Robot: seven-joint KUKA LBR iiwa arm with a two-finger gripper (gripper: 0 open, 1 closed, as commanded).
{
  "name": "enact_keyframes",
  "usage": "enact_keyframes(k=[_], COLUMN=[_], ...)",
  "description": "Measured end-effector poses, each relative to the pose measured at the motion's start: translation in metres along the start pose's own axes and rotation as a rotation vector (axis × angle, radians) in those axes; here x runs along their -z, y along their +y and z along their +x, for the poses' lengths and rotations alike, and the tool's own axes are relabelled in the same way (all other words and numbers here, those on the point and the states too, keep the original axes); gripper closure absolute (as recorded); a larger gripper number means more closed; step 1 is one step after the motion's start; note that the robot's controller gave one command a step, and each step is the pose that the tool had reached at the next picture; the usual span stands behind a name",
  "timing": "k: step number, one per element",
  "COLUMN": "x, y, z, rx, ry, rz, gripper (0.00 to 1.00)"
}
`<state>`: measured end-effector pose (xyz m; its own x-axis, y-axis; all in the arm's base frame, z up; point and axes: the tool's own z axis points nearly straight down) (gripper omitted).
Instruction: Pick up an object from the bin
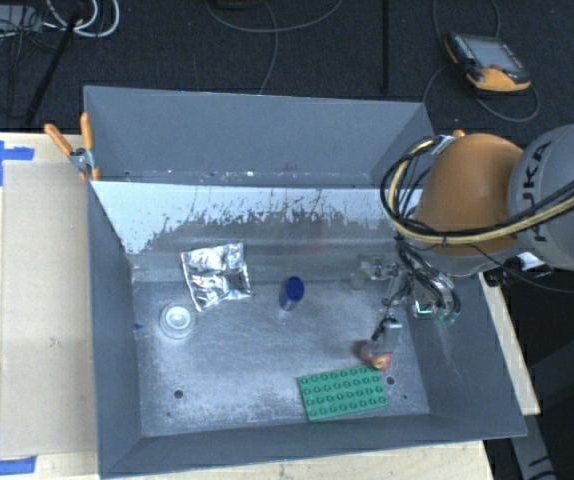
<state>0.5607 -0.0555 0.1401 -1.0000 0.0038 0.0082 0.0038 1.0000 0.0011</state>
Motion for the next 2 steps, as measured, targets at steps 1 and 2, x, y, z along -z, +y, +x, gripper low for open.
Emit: enact_keyframes(k=[1, 2], x=[0.040, -0.074], y=[0.000, -0.003], z=[0.020, 0.052], rx=[0.180, 0.258], ry=[-0.010, 0.001], rz=[0.002, 0.000], gripper=[0.00, 0.00])
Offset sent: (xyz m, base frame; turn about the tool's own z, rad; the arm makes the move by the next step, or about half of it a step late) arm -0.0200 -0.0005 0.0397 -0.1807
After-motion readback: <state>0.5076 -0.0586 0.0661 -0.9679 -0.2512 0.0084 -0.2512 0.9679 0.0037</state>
